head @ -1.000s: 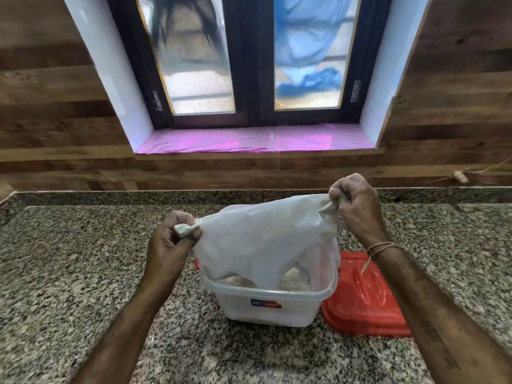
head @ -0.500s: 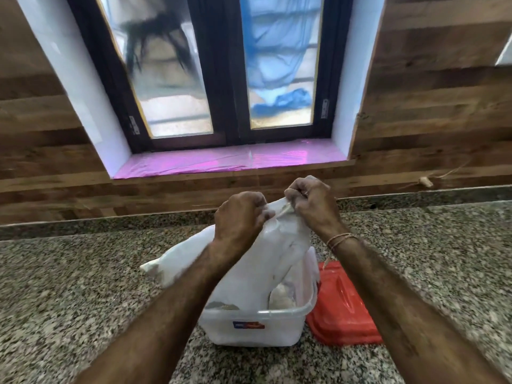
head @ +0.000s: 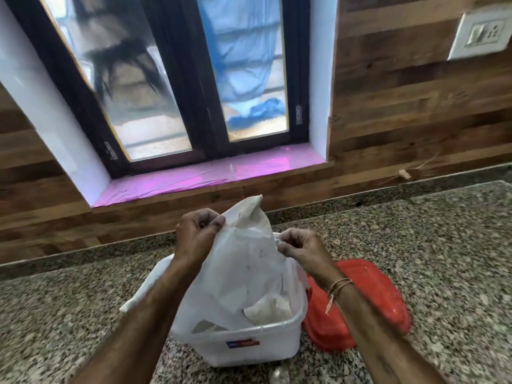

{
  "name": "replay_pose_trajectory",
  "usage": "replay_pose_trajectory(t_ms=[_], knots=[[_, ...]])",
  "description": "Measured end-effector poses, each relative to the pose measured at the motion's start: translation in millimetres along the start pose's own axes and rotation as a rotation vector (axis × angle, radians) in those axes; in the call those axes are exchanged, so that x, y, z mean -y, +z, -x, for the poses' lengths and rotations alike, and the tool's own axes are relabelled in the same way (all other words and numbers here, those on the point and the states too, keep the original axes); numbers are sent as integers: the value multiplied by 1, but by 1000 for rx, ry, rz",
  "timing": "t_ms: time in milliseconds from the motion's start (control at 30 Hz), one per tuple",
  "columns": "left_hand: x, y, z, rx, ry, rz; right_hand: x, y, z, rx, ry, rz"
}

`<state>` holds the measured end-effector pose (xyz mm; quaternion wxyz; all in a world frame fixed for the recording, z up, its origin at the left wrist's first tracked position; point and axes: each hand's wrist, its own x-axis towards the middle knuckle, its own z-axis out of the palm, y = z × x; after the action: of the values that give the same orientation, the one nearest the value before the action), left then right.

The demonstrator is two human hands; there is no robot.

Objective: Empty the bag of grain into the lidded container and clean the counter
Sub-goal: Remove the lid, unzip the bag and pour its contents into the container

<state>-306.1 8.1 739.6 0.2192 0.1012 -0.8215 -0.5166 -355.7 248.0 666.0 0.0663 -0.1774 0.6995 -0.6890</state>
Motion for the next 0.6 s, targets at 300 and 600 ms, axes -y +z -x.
replay_pose_trajectory(t_ms=[300,600], knots=[[4,-13,-6,-54,-63,115,-12,11,0,-279,9,47],[-27,-6,-8,-24,145,-210,15,26,2,-217,-115,129]])
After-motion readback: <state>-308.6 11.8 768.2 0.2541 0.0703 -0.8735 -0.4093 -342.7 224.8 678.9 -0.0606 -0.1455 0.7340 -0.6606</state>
